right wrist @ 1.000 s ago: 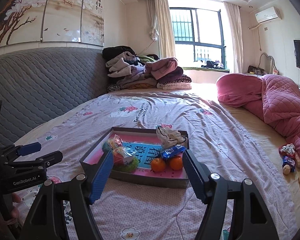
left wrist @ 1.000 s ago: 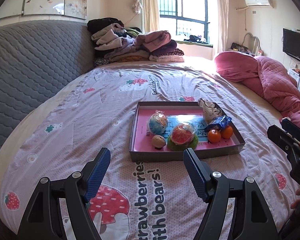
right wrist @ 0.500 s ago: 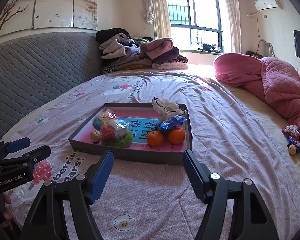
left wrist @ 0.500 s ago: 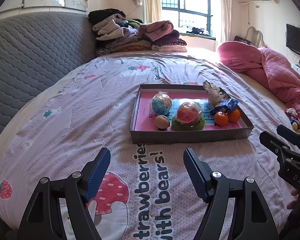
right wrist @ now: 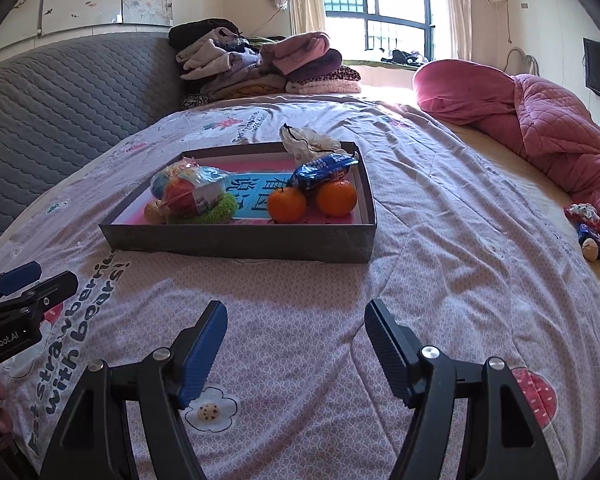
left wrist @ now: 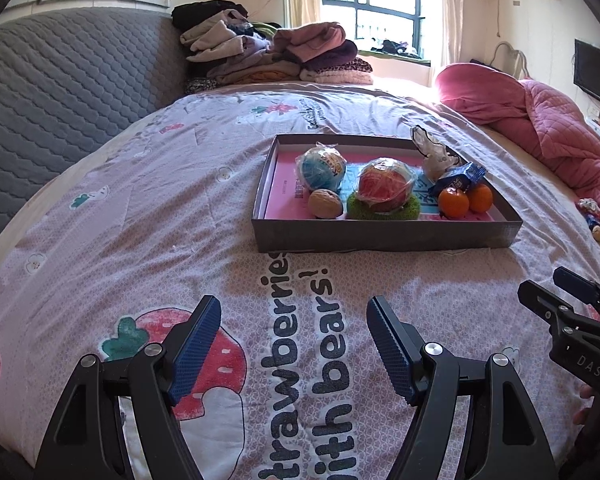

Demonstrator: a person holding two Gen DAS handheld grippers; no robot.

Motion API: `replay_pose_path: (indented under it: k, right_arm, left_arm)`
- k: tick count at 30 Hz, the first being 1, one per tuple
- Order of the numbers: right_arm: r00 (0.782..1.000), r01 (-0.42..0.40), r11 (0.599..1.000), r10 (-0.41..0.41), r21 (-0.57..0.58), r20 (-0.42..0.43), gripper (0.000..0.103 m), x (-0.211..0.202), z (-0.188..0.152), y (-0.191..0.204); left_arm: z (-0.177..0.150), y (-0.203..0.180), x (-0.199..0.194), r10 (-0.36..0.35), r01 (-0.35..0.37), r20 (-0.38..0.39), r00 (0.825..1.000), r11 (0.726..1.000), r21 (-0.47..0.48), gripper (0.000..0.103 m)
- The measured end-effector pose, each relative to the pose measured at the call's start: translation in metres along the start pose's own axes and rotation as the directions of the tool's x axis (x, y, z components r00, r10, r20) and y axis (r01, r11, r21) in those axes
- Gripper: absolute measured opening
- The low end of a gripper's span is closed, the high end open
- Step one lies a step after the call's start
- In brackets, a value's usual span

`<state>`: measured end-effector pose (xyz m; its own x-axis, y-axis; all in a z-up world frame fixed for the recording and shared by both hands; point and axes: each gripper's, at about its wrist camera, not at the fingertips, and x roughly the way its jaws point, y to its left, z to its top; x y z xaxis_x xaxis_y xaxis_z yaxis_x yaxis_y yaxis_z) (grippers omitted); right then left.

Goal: Organize objects

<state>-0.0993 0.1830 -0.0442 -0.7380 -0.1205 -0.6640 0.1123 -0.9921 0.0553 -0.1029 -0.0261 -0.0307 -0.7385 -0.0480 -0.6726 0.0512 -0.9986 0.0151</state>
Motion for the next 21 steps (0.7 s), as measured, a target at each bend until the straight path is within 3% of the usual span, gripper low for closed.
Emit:
replay_pose_path:
  k: [21]
  right_arm:
    - [1.000,-0.002,1.000,0.002,-0.005,-0.013,0.071,0.0023,-0.0049,0.0009]
  left_arm:
    - [-0.0034,0.0028,0.0094,-0.001,0.001,-0.014,1.000,1.000,-0.006,0.076]
